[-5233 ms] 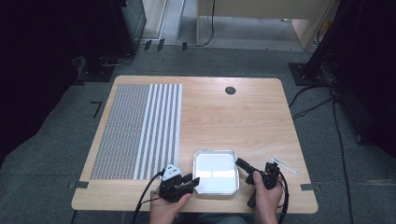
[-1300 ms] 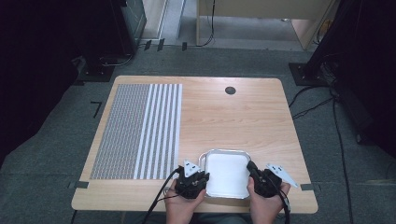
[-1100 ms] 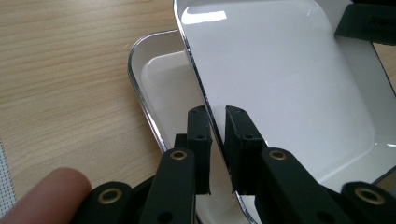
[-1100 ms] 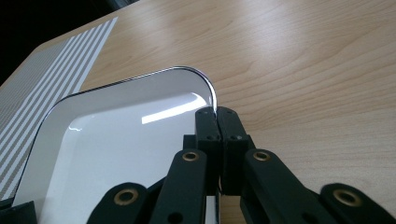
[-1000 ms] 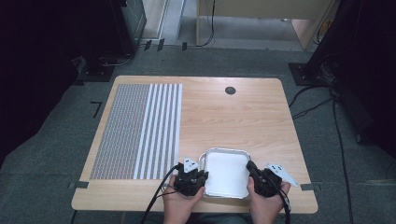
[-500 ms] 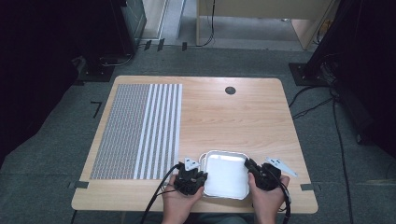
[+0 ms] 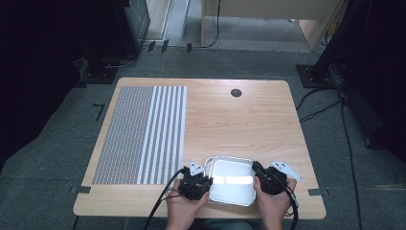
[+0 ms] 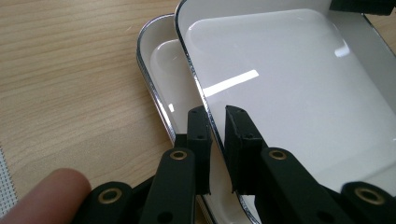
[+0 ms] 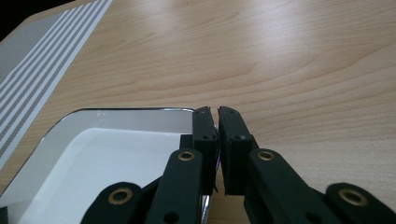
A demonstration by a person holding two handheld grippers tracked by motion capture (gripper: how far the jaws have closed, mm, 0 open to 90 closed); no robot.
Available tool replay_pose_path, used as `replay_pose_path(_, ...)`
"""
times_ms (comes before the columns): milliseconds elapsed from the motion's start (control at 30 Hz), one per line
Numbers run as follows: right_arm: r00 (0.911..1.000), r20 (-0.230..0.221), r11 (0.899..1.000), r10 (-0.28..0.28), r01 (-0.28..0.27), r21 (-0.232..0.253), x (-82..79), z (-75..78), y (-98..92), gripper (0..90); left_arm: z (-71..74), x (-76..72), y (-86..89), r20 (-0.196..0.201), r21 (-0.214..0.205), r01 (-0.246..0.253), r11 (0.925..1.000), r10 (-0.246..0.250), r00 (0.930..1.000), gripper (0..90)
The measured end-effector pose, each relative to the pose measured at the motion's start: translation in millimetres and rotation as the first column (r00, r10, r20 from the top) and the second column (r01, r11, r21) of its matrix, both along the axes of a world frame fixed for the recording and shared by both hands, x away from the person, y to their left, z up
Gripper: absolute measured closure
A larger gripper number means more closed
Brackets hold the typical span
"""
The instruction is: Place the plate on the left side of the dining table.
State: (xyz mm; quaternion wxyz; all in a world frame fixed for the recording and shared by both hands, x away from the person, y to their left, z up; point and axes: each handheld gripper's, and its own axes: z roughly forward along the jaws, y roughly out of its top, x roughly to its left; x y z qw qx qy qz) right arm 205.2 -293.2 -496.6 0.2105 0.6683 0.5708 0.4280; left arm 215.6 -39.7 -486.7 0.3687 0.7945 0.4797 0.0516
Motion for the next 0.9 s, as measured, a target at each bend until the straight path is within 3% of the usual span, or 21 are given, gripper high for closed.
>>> replay_pose_path(533, 0.9995, 0.014, 0.999, 0.029, -0.029, 0.029, 5.0, 13.2, 0.8, 88.7, 12.2, 2.9, 7.4, 0.02, -0.012, -0.008, 0.9999, 0.008, 0.9998, 81.2)
replay_pose_path(900, 0.9978, 0.029, 0.997, 0.059, -0.06, 0.039, 15.5, 20.9, 21.3, 88.7, 23.8, 10.1, 31.4, 0.046, -0.006, -0.044, 0.999, 0.044, 0.998, 82.3)
